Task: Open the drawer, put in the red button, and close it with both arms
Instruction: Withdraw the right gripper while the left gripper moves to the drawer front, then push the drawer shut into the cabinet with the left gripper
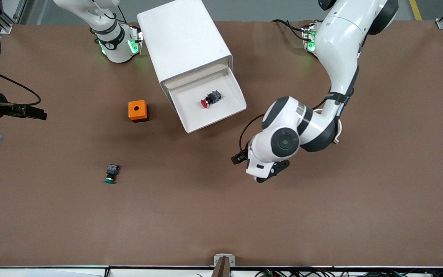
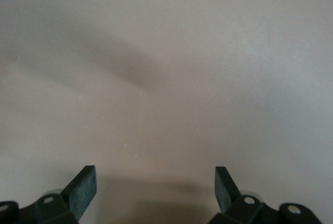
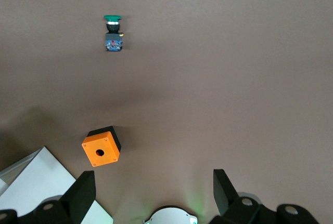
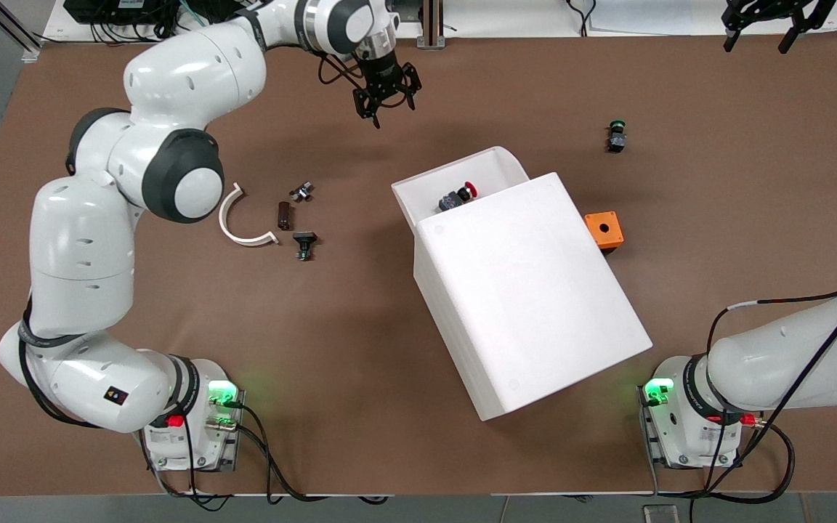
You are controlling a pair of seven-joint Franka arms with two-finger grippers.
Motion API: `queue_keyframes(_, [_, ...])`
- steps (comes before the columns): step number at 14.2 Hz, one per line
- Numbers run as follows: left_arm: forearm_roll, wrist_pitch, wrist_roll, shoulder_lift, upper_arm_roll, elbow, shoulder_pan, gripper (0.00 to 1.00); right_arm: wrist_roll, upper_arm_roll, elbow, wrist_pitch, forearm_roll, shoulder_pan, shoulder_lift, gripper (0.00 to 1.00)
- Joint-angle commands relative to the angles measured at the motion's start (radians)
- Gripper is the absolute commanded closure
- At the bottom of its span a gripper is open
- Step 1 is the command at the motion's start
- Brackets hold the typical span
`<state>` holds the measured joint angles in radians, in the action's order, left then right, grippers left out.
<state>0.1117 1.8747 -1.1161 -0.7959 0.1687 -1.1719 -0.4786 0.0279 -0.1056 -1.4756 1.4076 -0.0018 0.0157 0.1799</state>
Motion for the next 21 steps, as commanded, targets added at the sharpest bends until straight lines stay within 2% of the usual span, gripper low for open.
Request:
queue_keyframes(1, [-0.084,0.031,-0.085,0.027,-0.006,-0.058,-0.057,0.01,-0.092,0.015,0.018,-0.009,-0.003,-0.039,0.006,0.00])
queue_keyframes(3, [-0.096,0.026,-0.120,0.032,-0.006,-0.072,-0.090,0.00,-0.082,0.017,0.024,-0.009,0.005,-0.039,0.006,0.00])
queue_keyframes(9, [-0.096,0.011,-0.145,0.032,-0.005,-0.072,-0.176,0.00,-0.091,0.014,0.132,-0.019,0.019,-0.043,0.001,0.00])
queue_keyframes(14, [-0.084,0.011,-0.133,0.033,0.014,-0.068,-0.190,0.00,-0.069,0.014,0.123,-0.094,0.020,-0.063,-0.031,0.00])
queue_keyframes(17, [-0.081,0.011,-0.131,0.032,0.060,-0.066,-0.190,0.00,-0.072,0.017,0.084,-0.091,0.020,-0.066,-0.074,0.00])
queue_keyframes(21, [-0.081,0.011,-0.128,0.029,0.103,-0.068,-0.192,0.00,-0.085,0.020,0.084,-0.093,0.020,-0.063,-0.097,0.00])
